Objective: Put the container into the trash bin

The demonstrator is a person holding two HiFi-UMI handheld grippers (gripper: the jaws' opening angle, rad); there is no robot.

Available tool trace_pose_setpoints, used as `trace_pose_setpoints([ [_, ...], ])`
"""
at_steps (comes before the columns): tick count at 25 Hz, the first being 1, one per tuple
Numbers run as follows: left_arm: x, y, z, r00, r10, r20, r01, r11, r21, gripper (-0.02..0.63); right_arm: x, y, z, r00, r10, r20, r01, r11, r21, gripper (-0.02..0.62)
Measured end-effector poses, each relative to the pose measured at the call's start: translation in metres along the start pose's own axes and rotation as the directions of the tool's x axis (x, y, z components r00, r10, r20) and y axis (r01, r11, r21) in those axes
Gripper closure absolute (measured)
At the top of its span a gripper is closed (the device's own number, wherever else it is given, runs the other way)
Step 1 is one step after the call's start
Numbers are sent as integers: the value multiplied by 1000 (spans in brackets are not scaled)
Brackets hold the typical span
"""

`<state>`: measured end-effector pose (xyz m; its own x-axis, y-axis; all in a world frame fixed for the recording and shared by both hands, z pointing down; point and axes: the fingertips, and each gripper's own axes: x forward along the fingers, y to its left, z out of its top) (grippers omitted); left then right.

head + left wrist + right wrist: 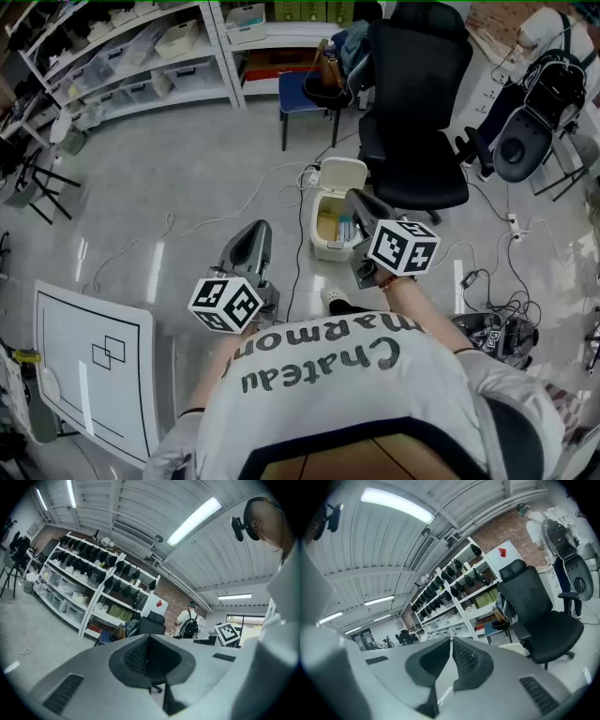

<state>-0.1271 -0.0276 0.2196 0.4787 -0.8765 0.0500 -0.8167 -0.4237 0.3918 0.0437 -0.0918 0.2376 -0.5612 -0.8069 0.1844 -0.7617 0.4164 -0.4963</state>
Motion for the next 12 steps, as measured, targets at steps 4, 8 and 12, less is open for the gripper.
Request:
trace_pose_setpoints([
  [4,-12,-3,-4,1000,13,10,-14,1000,10,581,-6,1,-9,1000,-5,-4,4,1000,-3,560],
  [8,-21,0,-6,999,30,25,-30,1000,9,581,-7,1,-14,1000,-2,-4,2,1000,-5,560],
  [12,-23,-2,-8,999,35,27,-35,999,4,581,-10,-2,-19,1000,-3,-15,3,1000,2,560],
])
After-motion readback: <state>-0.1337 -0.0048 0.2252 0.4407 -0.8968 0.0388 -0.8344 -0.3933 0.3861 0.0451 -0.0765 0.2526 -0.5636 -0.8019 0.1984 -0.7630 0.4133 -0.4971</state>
